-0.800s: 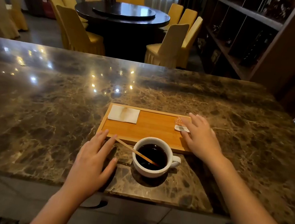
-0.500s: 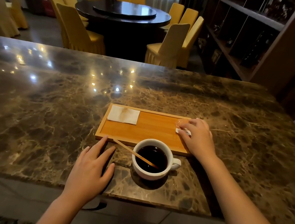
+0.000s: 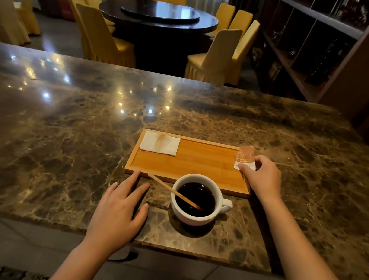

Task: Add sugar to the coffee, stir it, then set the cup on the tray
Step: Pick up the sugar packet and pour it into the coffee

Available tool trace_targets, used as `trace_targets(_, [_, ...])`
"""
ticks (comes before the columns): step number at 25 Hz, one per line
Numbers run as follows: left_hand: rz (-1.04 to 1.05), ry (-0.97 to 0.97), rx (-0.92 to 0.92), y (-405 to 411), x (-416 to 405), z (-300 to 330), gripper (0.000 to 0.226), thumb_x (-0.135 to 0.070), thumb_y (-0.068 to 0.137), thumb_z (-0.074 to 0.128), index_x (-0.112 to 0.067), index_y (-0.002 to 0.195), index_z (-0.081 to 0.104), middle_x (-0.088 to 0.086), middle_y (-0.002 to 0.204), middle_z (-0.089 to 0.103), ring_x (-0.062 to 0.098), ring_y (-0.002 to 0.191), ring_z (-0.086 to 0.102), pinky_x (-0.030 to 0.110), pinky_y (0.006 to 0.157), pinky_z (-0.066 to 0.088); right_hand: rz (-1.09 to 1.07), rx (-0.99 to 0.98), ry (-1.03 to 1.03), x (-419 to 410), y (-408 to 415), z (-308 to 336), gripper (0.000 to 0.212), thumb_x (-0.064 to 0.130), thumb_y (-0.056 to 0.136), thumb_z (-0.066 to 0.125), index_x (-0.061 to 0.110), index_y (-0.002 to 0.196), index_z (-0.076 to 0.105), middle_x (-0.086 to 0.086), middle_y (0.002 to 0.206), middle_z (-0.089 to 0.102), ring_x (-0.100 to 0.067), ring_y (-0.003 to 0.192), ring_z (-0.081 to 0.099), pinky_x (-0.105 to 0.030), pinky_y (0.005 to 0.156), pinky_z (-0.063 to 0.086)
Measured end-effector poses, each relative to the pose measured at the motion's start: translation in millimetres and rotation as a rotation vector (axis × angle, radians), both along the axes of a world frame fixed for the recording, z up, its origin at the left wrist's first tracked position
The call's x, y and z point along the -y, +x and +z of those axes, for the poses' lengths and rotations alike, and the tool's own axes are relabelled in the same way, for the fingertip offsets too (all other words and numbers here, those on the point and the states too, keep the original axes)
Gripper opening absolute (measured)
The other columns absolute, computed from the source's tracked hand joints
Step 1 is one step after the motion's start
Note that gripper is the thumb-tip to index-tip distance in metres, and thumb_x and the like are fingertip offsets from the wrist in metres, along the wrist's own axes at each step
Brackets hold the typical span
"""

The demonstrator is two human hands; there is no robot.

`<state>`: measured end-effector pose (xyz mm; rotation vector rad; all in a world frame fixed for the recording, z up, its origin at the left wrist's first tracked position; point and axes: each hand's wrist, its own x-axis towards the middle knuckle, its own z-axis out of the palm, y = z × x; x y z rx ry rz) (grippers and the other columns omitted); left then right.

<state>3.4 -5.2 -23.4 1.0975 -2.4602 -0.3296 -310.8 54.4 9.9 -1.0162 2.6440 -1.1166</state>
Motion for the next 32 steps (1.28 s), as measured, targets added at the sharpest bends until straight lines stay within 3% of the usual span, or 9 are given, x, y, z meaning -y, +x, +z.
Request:
trace_targets(3, [-0.003, -0.004, 0.003, 0, 1, -1, 0.046, -0.036, 0.087, 0.048, -0.019, 0.129, 0.050, 0.004, 0.148, 0.028, 0.020, 0.129, 0.035, 0.041, 0.106, 0.022, 0.024, 0.084, -0.166, -7, 2, 7, 0.008, 0.022, 0.084, 0.065, 0.015, 0.083, 0.062, -0.005, 0.084, 0.069, -0.017, 0.071, 0.062, -0.025, 0.053, 0.044])
trace_targets(5, [0.002, -0.007, 0.003, 0, 1, -1, 0.046, -0.037, 0.086, 0.048, -0.019, 0.129, 0.050, 0.004, 0.148, 0.029, 0.020, 0.129, 0.036, 0.042, 0.106, 0.023, 0.068, 0.264, -0.286, -12, 3, 17, 0.002, 0.018, 0.086, 0.062, 0.019, 0.084, 0.062, -0.004, 0.081, 0.069, -0.009, 0.060, 0.066, -0.018, 0.047, 0.048])
trace_targets(7, [0.002, -0.012, 0.003, 0, 1, -1, 0.047, -0.038, 0.086, 0.046, -0.019, 0.128, 0.051, 0.004, 0.148, 0.030, 0.020, 0.128, 0.037, 0.043, 0.105, 0.025, 0.088, 0.442, -0.385, -19, 7, 26, 0.008, 0.012, 0.085, 0.064, 0.020, 0.085, 0.062, -0.006, 0.081, 0.071, -0.007, 0.058, 0.067, -0.018, 0.051, 0.052])
trace_targets(10, [0.000, -0.012, -0.006, 0, 1, -2, 0.047, -0.037, 0.085, 0.047, -0.018, 0.128, 0.052, 0.005, 0.147, 0.031, 0.022, 0.128, 0.038, 0.045, 0.105, 0.027, 0.106, 0.609, -0.468, -29, 13, 38, 0.013, 0.008, 0.080, 0.068, 0.020, 0.084, 0.066, -0.004, 0.084, 0.073, -0.012, 0.071, 0.068, -0.025, 0.062, 0.053])
trace_targets(15, [-0.001, -0.013, -0.009, 0, 1, -3, 0.044, -0.031, 0.086, 0.057, -0.019, 0.128, 0.052, 0.005, 0.147, 0.030, 0.023, 0.127, 0.038, 0.045, 0.103, 0.028, 0.159, 0.947, -0.679, -41, 26, 47, 0.010, 0.007, 0.088, 0.058, 0.013, 0.086, 0.066, 0.000, 0.065, 0.068, -0.004, 0.051, 0.060, -0.013, 0.042, 0.045])
trace_targets(18, [0.000, -0.017, -0.011, 0, 1, -2, 0.044, -0.029, 0.085, 0.059, -0.018, 0.128, 0.052, 0.005, 0.147, 0.031, 0.024, 0.126, 0.039, 0.047, 0.102, 0.030, 0.190, 0.950, -0.636, -45, 34, 47, 0.012, 0.015, 0.094, 0.050, 0.014, 0.097, 0.062, -0.002, 0.072, 0.074, -0.010, 0.055, 0.066, -0.015, 0.041, 0.048])
trace_targets(22, [0.001, -0.016, -0.014, 0, 0, -1, 0.044, -0.029, 0.086, 0.058, -0.018, 0.128, 0.051, 0.006, 0.147, 0.031, 0.024, 0.126, 0.039, 0.046, 0.102, 0.030, 0.191, 0.900, -0.574, -51, 42, 47, 0.013, 0.008, 0.089, 0.056, 0.013, 0.100, 0.062, -0.003, 0.072, 0.075, -0.009, 0.056, 0.066, -0.016, 0.047, 0.052])
trace_targets(27, [0.001, -0.020, -0.008, 1, 1, -1, 0.044, -0.031, 0.086, 0.056, -0.019, 0.129, 0.050, 0.005, 0.148, 0.030, 0.023, 0.128, 0.037, 0.043, 0.104, 0.026, 0.197, 0.823, -0.561, -60, 50, 54, 0.017, 0.004, 0.082, 0.064, 0.016, 0.094, 0.065, -0.001, 0.071, 0.075, -0.008, 0.056, 0.065, -0.016, 0.053, 0.054])
trace_targets(32, [0.001, -0.021, 0.005, 1, 1, -2, 0.044, -0.032, 0.087, 0.054, -0.019, 0.130, 0.049, 0.005, 0.148, 0.028, 0.022, 0.129, 0.036, 0.042, 0.105, 0.022, 0.309, 0.631, -0.428, -63, 61, 67, 0.015, 0.005, 0.087, 0.058, 0.014, 0.091, 0.069, -0.002, 0.070, 0.073, -0.011, 0.063, 0.069, -0.019, 0.058, 0.056])
